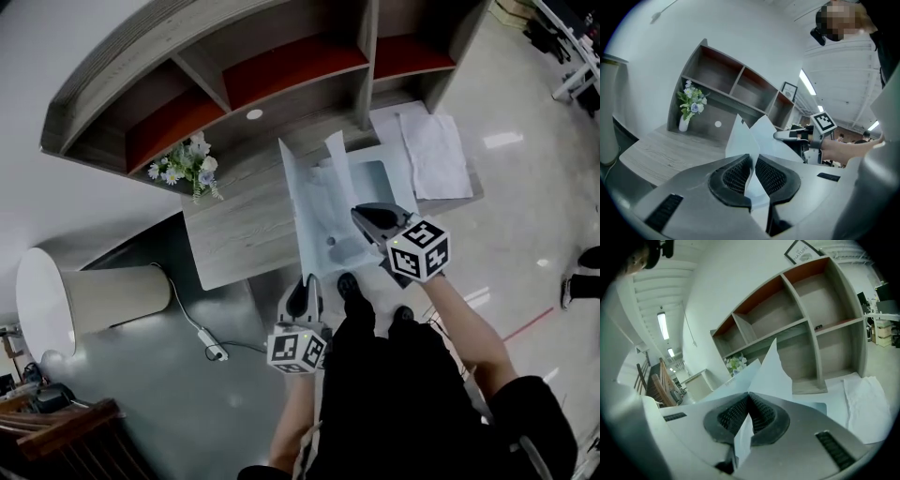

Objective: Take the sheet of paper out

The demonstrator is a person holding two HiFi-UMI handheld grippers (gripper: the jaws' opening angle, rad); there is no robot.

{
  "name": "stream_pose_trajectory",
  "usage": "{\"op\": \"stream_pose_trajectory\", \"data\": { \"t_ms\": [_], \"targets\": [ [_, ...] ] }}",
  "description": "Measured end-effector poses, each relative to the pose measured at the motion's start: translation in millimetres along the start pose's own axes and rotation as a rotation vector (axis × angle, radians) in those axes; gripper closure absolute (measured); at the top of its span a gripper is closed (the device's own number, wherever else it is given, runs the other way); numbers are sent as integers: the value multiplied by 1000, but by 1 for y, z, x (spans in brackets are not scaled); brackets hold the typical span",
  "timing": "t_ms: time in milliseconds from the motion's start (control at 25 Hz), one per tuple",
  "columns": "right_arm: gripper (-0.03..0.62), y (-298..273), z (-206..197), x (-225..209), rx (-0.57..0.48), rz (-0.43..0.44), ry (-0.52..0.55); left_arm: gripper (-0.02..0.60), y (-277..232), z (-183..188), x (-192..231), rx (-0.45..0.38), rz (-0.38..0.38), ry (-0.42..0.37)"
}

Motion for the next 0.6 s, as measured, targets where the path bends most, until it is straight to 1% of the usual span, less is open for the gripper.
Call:
{"op": "stream_pose_trajectory", "data": {
  "t_ms": [160,320,600],
  "targets": [
    [580,34,17,4,-67,26,9,548,-6,1,-6,-5,16,-27],
    [580,72,28,4,-122,32,20,490,-12,2,-18,-10,24,-41],
    [580,137,25,-1,-194,9,25,471,-10,5,-45,-48,25,-87]
  ]
}}
Point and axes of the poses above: the fingertips, and each gripper's own axes: y backward along the fingers, x to its left, z out of its top, the point moved 7 cm from there along y, backward along the fingers, and after that the axes turned 4 degrees about -z, right-handed, at the moved point
